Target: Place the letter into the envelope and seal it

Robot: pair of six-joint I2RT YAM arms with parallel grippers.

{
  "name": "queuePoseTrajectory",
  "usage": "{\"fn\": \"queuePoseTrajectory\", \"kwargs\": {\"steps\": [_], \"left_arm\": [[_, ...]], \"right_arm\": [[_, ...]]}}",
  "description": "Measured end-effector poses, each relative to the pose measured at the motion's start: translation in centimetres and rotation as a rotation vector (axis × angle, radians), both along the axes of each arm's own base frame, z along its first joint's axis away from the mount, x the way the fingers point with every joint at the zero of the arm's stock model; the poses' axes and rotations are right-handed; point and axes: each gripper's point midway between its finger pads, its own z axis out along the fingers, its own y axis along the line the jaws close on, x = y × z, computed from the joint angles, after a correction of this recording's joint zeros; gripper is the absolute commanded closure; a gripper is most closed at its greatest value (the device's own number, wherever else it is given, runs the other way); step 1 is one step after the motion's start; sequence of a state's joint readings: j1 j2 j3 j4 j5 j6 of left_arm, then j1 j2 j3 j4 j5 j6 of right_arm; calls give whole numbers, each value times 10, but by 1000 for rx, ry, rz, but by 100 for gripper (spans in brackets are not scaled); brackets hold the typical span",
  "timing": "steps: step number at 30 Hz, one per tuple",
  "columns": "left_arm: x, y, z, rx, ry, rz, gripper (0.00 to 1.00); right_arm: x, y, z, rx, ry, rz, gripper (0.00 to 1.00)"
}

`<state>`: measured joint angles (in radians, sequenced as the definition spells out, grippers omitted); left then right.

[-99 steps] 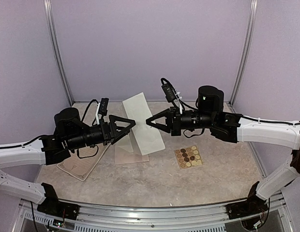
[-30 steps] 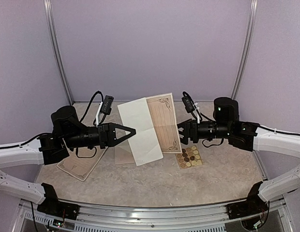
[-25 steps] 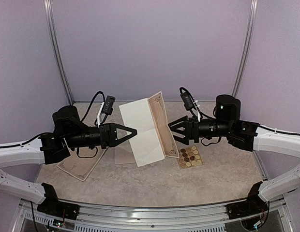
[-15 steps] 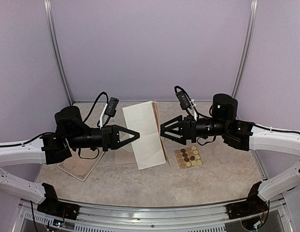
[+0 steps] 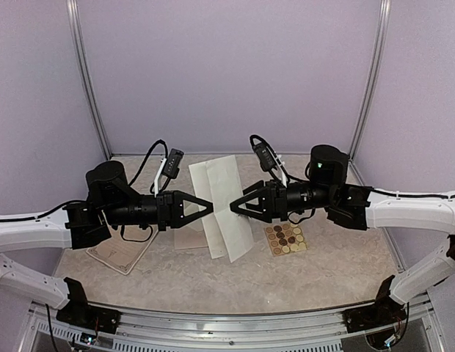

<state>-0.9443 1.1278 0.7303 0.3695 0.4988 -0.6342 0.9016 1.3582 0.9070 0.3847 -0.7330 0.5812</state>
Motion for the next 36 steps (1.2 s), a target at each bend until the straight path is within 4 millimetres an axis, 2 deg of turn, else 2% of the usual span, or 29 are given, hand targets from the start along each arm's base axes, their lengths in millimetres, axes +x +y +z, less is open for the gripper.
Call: {"fn": "queuePoseTrajectory", "kwargs": {"steps": [4,7,9,10,12,16,17,21,22,24,25,28,29,33,36], "left_arm": [[0,0,0,-1,-1,0,100],[0,0,0,-1,-1,0,100],[0,0,0,0,0,0,84],[0,-1,-1,1,-2,0,77],[1,-1,-1,3,-4,0,59],[0,-2,0,0,-5,0,41],[0,-2,1,0,-9,0,37],[1,-2,3,-5,-11,4,33],[1,-2,3,-5,-12,5,36],[1,-1,3,-6,-11,9,49],[2,-1,4,-6,-15,12,57],[4,0,5,-8,-15,27,93],[4,0,5,-9,-12,32,100],[10,1,4,-6,-14,65,100],[15,2,7,-16,-20,97,100]], "right_arm": [[-1,2,1,8,9,14,66],[-1,3,-1,10,11,19,83],[-1,4,-1,10,11,22,97],[-2,4,-1,10,10,24,100],[-1,5,-1,9,9,20,100],[3,6,0,1,4,-6,100],[5,6,-1,-3,4,-12,100],[8,6,-6,-24,5,-31,100],[8,5,-7,-29,7,-32,100],[8,5,-9,-36,10,-34,100],[8,5,-9,-37,10,-34,100],[8,5,-9,-39,10,-32,100],[8,5,-8,-38,9,-31,100],[8,5,-8,-39,11,-32,82],[8,5,-8,-38,10,-32,74]]}}
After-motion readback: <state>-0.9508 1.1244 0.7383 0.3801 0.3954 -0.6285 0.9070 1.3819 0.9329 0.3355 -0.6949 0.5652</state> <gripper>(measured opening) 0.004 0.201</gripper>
